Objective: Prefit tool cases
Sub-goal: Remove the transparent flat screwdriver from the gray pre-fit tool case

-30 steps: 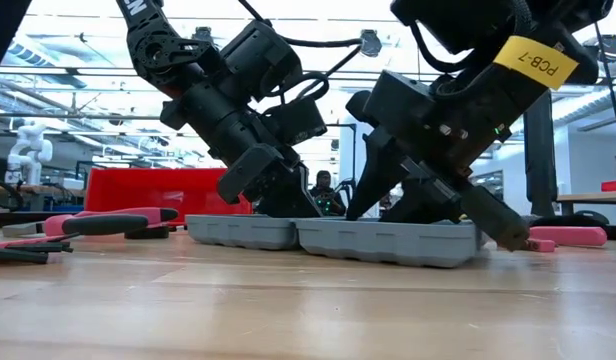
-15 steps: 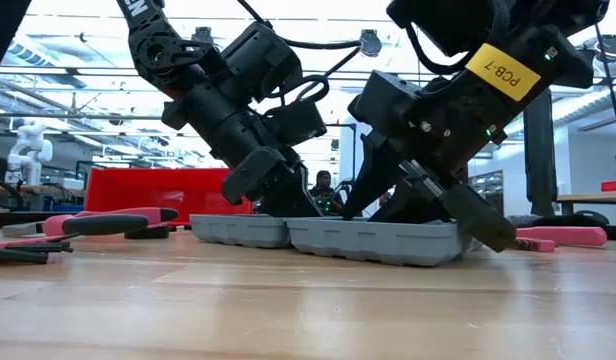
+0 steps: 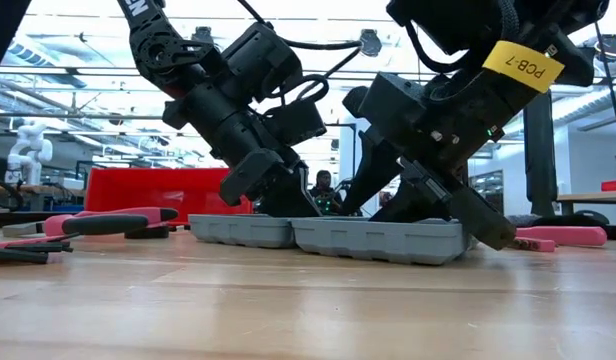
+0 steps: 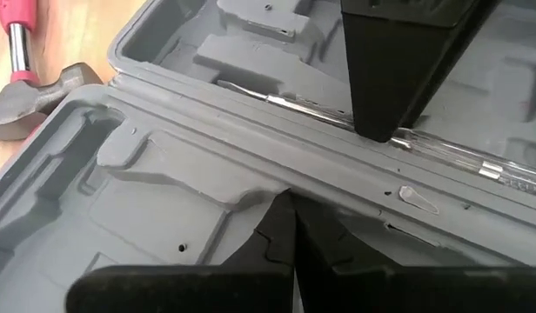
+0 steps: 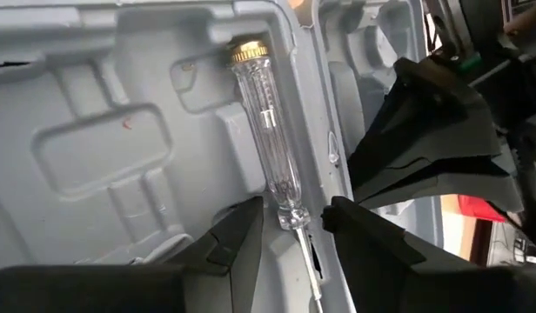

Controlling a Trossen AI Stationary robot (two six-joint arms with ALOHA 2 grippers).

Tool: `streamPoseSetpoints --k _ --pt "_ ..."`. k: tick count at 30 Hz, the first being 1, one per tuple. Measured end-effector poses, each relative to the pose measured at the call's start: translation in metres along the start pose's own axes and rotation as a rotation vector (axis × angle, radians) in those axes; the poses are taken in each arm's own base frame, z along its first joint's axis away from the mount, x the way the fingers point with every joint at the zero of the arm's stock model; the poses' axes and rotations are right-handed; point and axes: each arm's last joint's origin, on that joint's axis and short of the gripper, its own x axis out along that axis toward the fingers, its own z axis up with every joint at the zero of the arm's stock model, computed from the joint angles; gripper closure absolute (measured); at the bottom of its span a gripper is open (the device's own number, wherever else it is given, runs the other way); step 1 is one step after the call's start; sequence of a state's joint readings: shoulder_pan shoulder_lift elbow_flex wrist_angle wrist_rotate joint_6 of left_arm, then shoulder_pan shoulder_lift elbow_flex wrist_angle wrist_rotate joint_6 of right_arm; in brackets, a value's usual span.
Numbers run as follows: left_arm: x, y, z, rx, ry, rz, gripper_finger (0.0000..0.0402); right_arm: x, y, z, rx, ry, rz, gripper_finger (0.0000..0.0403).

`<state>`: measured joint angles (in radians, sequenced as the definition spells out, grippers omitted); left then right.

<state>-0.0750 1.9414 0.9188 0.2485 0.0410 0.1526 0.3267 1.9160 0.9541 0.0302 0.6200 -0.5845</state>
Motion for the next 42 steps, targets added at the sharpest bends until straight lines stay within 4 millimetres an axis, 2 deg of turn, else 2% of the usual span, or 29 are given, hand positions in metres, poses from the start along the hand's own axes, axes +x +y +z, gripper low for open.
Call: streamPoseSetpoints --k 6,9,11,15,20,22,30,36,42 --pt "-0.034 0.004 0.019 0.007 -0.018 -0.005 0.0402 0.001 -0.002 0.001 0.055 -0.007 -0.007 0.0268" --pt "-0.052 0.004 0.034 0.012 -0.09 -0.031 0.0401 0.005 -0.005 -0.002 0.058 0.019 -0.034 0.0268" --pt "-0.056 0.004 0.036 0.015 -0.101 -0.044 0.0401 0.006 -0.007 -0.003 0.058 0.024 -0.038 0.0268" --pt "-0.058 0.008 0.032 0.027 -0.057 -0.035 0.0401 0.01 -0.012 -0.008 0.084 0.027 -0.016 0.0268" --pt "-0.06 0.021 0.008 0.041 0.172 0.014 0.0401 0.015 -0.018 -0.013 0.108 0.041 -0.013 0.0268" --pt "-0.061 0.028 0.004 0.051 0.199 0.022 0.0401 0.017 -0.02 -0.015 0.13 0.038 -0.004 0.0268" --pt "-0.051 0.05 -0.015 -0.008 0.182 -0.033 0.0401 0.022 -0.028 -0.017 0.169 0.018 -0.01 0.0268" --pt "-0.033 0.05 -0.024 -0.015 0.145 -0.103 0.0401 0.024 -0.032 -0.02 0.173 0.014 -0.014 0.0268" --pt "-0.023 0.049 -0.029 -0.025 0.124 -0.162 0.0401 0.028 -0.037 -0.025 0.217 0.022 0.002 0.0268"
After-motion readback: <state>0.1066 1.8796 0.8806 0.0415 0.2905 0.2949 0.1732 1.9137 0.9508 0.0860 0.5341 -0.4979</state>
